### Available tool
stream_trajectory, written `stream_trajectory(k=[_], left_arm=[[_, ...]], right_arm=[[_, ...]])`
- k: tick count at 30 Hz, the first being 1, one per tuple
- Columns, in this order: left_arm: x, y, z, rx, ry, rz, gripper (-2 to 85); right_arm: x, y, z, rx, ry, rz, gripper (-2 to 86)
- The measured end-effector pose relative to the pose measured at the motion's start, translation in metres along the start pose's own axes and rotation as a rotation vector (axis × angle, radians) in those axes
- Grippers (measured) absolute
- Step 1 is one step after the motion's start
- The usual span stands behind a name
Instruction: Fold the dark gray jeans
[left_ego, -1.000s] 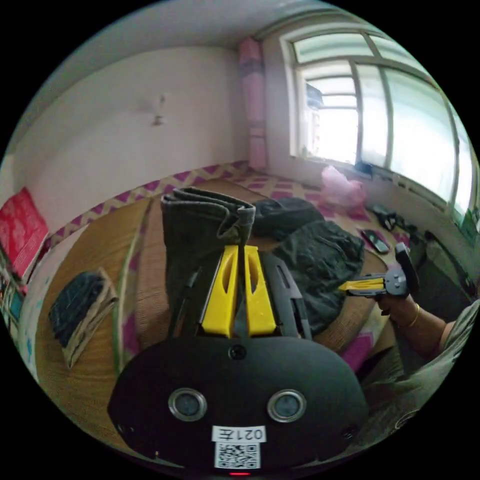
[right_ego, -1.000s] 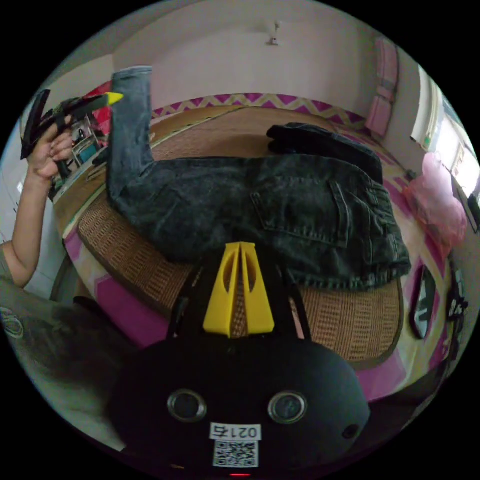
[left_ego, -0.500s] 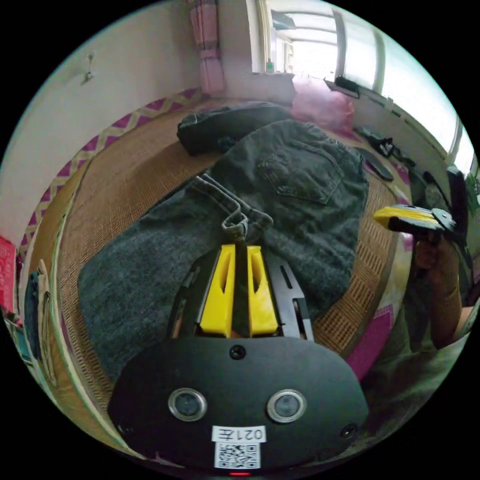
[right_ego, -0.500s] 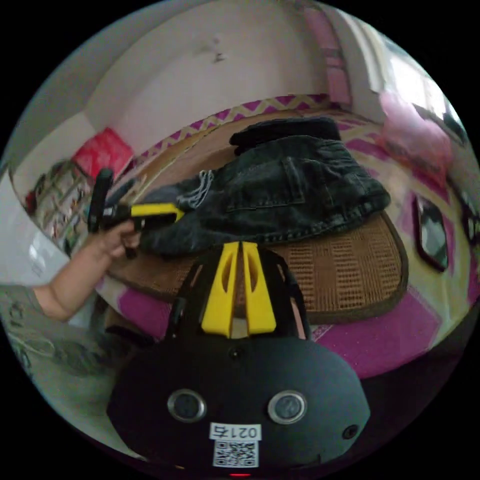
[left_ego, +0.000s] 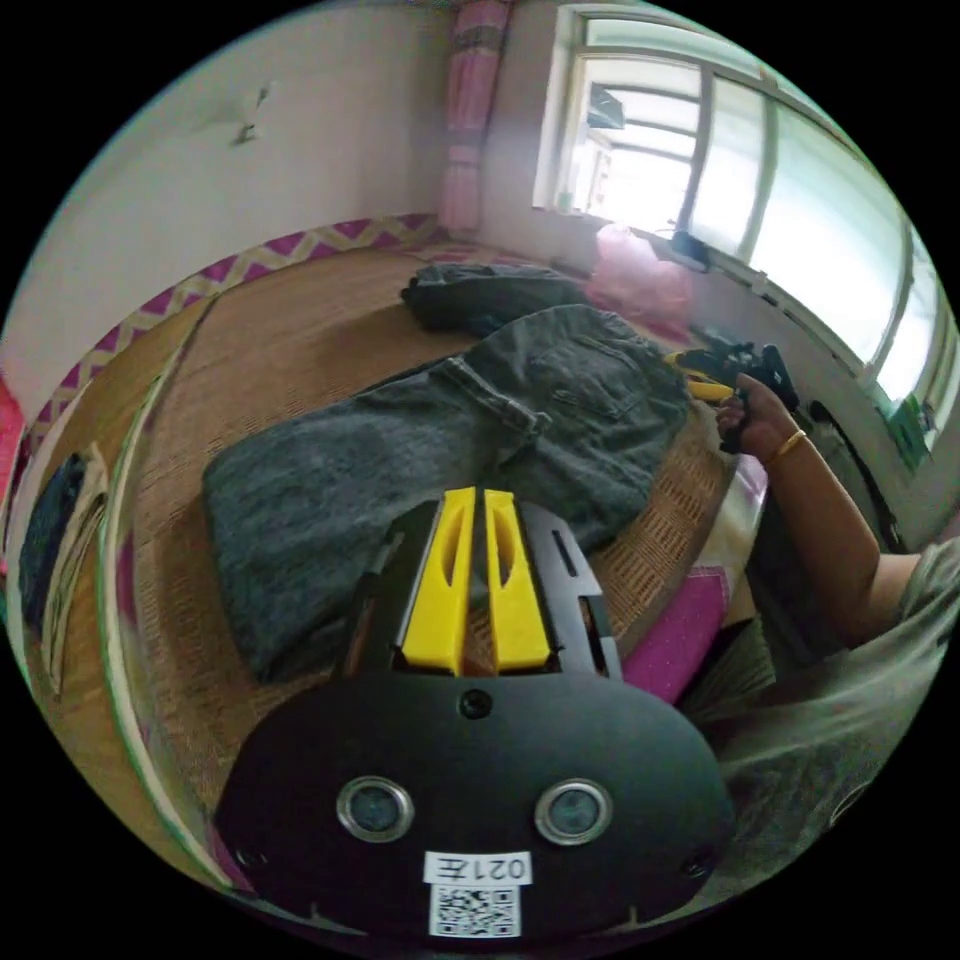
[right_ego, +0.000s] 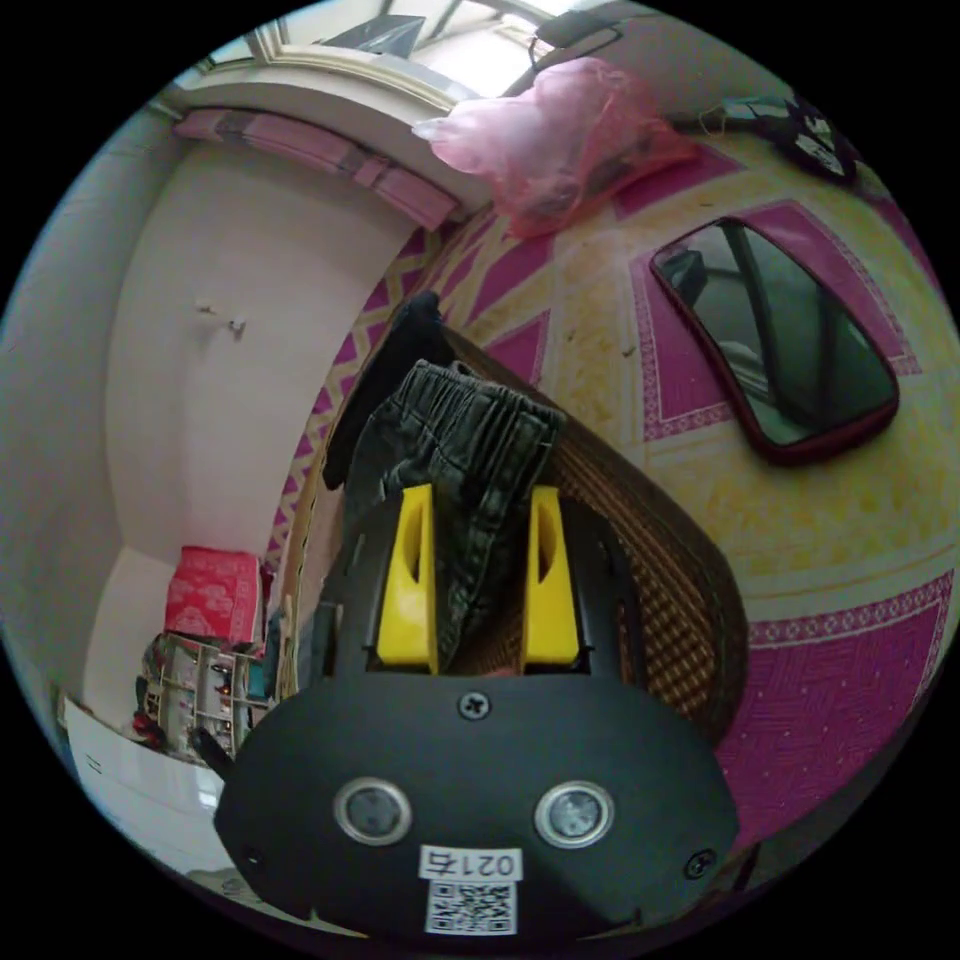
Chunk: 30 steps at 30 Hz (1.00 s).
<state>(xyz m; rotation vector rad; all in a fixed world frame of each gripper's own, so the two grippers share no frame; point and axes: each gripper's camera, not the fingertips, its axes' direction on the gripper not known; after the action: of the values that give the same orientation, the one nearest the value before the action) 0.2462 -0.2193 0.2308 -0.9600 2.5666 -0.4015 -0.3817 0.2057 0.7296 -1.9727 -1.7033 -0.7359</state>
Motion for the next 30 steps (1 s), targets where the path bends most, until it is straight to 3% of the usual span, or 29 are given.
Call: stream_trajectory(k=[2, 5, 11, 16, 22, 27, 30], left_arm=[[-0.007, 0.013, -0.012, 0.037, 0.020, 0.010, -0.6], [-0.022, 0.036, -0.035, 0.112, -0.063, -0.035, -0.9], [-0.055, 0.079, -0.066, 0.143, -0.186, -0.087, -1.0], [-0.094, 0.112, -0.079, 0.125, -0.192, -0.194, -0.9], [-0.136, 0.141, -0.094, 0.109, -0.183, -0.292, -0.9], [-0.161, 0.151, -0.102, 0.102, -0.204, -0.306, -1.0], [-0.176, 0.145, -0.097, 0.106, -0.164, -0.329, -1.0]], right_arm=[[-0.009, -0.001, 0.000, 0.005, -0.013, 0.010, 9.2], [-0.070, 0.010, -0.018, 0.088, 0.029, -0.151, 7.6], [-0.298, 0.113, -0.025, 0.236, 0.182, -0.815, 7.1], [-0.441, 0.287, 0.062, 0.198, 0.252, -1.392, 7.0], [-0.431, 0.433, 0.232, -0.124, 0.400, -1.752, 6.0], [-0.441, 0.439, 0.215, 0.065, 0.414, -1.686, 5.7], [-0.432, 0.453, 0.234, -0.008, 0.406, -1.759, 5.7]])
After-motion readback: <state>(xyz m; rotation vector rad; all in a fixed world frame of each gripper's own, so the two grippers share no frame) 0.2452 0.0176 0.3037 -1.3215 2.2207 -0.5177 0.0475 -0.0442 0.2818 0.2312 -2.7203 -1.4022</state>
